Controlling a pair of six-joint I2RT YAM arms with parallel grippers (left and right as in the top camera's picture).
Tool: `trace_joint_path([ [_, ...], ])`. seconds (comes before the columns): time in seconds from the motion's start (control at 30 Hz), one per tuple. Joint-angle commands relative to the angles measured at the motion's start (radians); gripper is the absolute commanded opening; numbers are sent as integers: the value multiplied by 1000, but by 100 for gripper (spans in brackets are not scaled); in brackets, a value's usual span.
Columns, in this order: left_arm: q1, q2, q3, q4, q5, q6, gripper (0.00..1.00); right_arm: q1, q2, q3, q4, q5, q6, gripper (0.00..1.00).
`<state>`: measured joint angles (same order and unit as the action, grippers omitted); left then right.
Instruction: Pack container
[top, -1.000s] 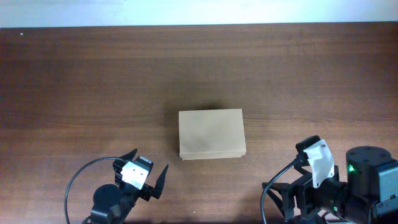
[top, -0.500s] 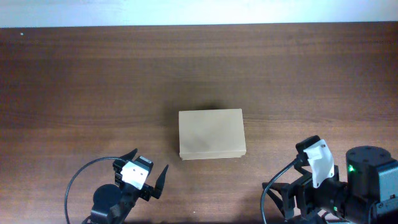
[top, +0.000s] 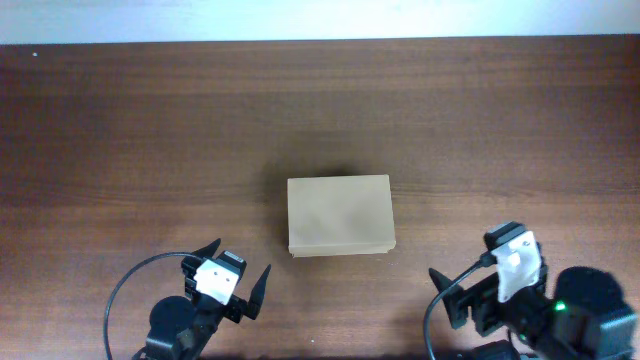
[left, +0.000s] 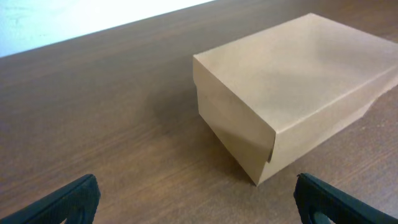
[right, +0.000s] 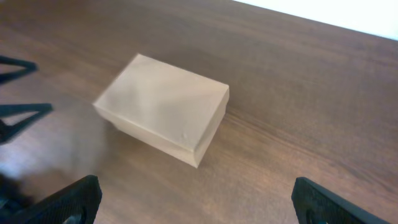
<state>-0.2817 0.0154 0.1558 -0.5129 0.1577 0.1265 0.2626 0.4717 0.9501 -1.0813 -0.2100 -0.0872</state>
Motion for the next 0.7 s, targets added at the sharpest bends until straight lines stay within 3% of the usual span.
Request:
trace_joint_path([
  [0.0,3,-10,-3,4,11,-12,100,5,-89,-142,75,39,-14,99],
  [0.13,3,-10,-3,4,11,-12,100,5,-245,-344,229,39,-14,99],
  [0.37,3,-10,-3,4,11,-12,99,5,-460,-566,331,39,-14,99],
  [0.67,3,-10,-3,4,11,-12,100,5,-469,-715,458,37,-10,99],
])
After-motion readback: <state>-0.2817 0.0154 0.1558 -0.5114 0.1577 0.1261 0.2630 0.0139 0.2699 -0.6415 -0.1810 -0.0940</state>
